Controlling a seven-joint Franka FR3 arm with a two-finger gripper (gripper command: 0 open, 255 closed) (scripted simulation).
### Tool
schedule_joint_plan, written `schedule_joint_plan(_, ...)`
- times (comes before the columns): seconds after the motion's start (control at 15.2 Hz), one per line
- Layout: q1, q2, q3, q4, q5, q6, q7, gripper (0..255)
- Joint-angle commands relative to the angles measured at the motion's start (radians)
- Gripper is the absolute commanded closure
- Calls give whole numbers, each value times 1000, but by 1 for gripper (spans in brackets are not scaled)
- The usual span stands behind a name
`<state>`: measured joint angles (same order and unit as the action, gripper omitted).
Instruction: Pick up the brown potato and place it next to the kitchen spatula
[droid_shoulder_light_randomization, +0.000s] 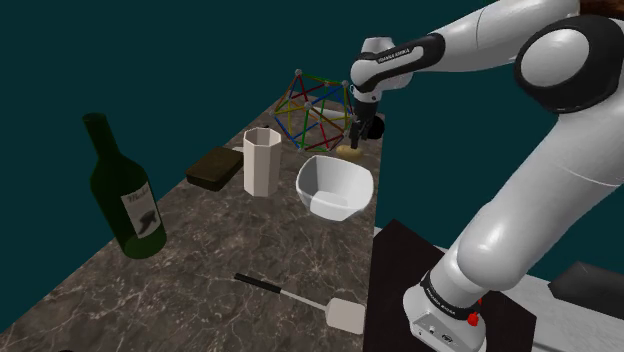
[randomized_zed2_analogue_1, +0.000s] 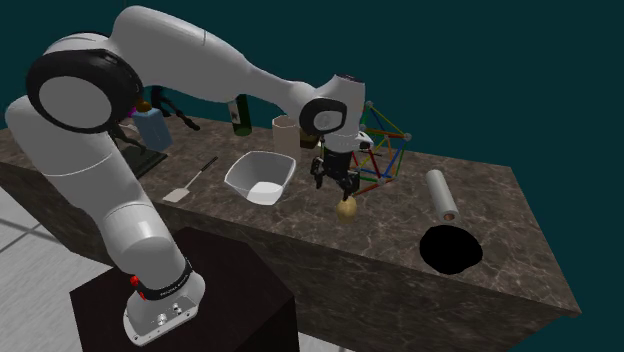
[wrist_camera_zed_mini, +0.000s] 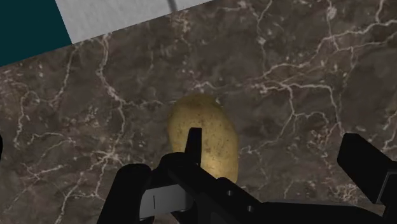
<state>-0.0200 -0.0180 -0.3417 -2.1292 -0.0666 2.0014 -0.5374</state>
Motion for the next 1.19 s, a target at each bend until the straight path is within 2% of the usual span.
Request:
schedule_joint_plan(0.0,-9,90,-11,59,43,24,-70,0)
schedule_joint_plan(0.26,-36,256,-12,200,128,35,-187,0)
schedule_joint_plan(0.73,-40,291,-7,146,144,122,-198,0)
schedule_joint_plan(1.12,-40,295,-7,142,146,129,-199,0)
